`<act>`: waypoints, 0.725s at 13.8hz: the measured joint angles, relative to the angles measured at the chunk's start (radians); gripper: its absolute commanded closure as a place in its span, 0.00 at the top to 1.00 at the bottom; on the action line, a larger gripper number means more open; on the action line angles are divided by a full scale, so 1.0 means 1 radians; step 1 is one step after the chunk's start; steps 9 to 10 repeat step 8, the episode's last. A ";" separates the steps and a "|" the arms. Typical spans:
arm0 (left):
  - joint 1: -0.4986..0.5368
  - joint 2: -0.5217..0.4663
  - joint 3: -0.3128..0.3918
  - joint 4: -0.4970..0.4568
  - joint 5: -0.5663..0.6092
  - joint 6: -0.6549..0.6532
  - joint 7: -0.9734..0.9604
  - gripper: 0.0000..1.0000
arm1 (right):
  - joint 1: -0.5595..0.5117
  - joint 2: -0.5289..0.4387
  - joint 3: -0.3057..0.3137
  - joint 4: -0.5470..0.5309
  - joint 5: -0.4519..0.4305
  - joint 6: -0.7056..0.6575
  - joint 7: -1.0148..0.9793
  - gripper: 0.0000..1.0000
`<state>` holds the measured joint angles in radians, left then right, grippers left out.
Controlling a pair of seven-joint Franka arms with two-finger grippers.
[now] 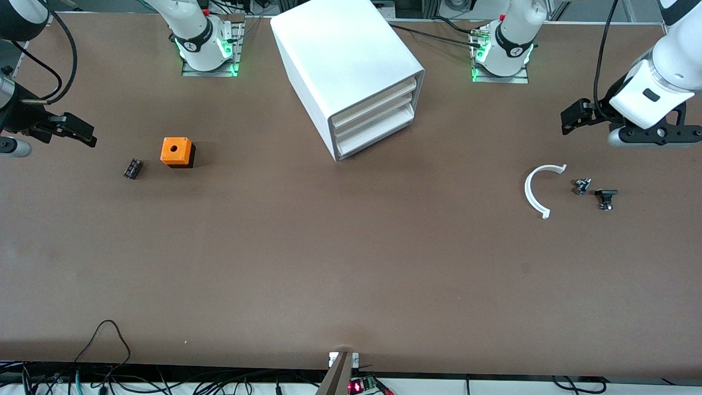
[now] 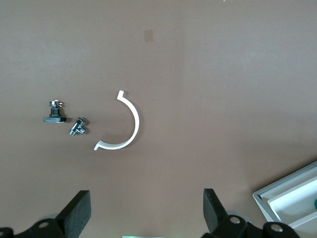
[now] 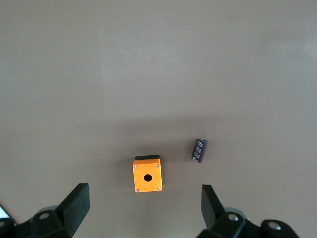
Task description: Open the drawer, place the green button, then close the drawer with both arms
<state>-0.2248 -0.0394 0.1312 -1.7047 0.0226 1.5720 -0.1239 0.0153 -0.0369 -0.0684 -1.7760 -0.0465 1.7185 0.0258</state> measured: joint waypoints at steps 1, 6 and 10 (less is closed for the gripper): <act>0.015 0.005 0.000 0.001 -0.001 0.000 0.000 1.00 | 0.000 0.000 0.000 0.000 0.000 0.001 0.000 1.00; 0.085 0.017 0.001 0.003 -0.009 0.000 0.012 1.00 | 0.000 0.000 0.000 -0.001 0.000 0.002 0.000 1.00; 0.085 0.019 -0.001 0.003 -0.009 0.000 0.012 1.00 | 0.000 0.000 0.000 -0.001 0.000 0.002 0.000 1.00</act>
